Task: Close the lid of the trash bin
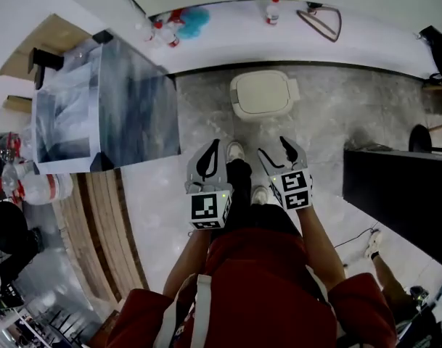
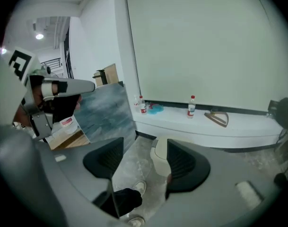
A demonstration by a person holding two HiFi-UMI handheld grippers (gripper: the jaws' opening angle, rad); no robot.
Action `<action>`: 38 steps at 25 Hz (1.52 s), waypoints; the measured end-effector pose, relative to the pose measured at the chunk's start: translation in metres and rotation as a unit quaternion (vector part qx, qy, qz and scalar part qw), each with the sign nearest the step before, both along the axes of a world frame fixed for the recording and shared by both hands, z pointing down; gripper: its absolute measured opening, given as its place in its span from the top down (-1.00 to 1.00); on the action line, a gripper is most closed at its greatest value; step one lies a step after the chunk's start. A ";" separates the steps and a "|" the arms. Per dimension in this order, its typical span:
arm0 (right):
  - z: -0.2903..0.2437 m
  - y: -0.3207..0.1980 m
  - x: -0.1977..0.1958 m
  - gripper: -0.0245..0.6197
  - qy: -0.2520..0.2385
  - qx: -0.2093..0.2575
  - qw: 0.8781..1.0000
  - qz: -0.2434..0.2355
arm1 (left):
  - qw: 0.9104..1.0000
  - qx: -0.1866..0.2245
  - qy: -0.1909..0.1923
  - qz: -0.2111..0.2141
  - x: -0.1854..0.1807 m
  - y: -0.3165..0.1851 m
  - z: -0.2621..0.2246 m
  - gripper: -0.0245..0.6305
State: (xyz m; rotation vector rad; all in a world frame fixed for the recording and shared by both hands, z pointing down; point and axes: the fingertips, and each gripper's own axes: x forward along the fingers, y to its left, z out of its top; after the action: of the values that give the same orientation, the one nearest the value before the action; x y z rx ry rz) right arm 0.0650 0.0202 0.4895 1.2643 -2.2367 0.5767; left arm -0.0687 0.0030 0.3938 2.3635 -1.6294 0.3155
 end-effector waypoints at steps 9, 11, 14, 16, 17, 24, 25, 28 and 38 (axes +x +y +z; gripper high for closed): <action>-0.119 0.041 0.039 0.04 -0.025 0.119 0.992 0.027 | 0.995 0.100 -0.008 -0.006 0.007 0.048 -0.101 0.91; -0.148 0.045 0.048 0.04 -0.022 0.151 0.988 0.028 | 0.993 0.117 -0.012 -0.011 0.004 0.055 -0.121 0.91; -0.191 0.046 0.058 0.05 -0.021 0.202 0.979 0.030 | 0.990 0.140 -0.017 -0.022 0.001 0.062 -0.147 0.91; -0.217 0.046 0.064 0.05 -0.020 0.231 0.972 0.032 | 0.988 0.152 -0.024 -0.030 -0.002 0.067 -0.161 0.91; -0.229 0.046 0.066 0.05 -0.018 0.246 0.968 0.034 | 0.987 0.158 -0.025 -0.033 -0.004 0.069 -0.169 0.91; -0.332 0.049 0.070 0.06 -0.035 0.382 0.923 0.026 | 0.969 0.237 -0.008 -0.065 -0.020 0.080 -0.249 0.91; -0.345 0.051 0.069 0.06 -0.042 0.399 0.916 0.022 | 0.966 0.250 -0.010 -0.069 -0.023 0.082 -0.259 0.91; -0.370 0.056 0.069 0.07 -0.039 0.433 0.900 0.016 | 0.956 0.283 -0.018 -0.078 -0.026 0.085 -0.282 0.91; -0.367 0.058 0.074 0.25 -0.020 0.440 0.897 0.023 | 0.951 0.297 -0.036 -0.080 -0.023 0.084 -0.292 0.91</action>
State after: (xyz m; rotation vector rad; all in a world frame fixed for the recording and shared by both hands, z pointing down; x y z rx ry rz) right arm 0.1394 0.0778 0.1228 1.7053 -2.5943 -0.4921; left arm -0.0913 0.0870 0.1016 2.6146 -2.1803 -0.1505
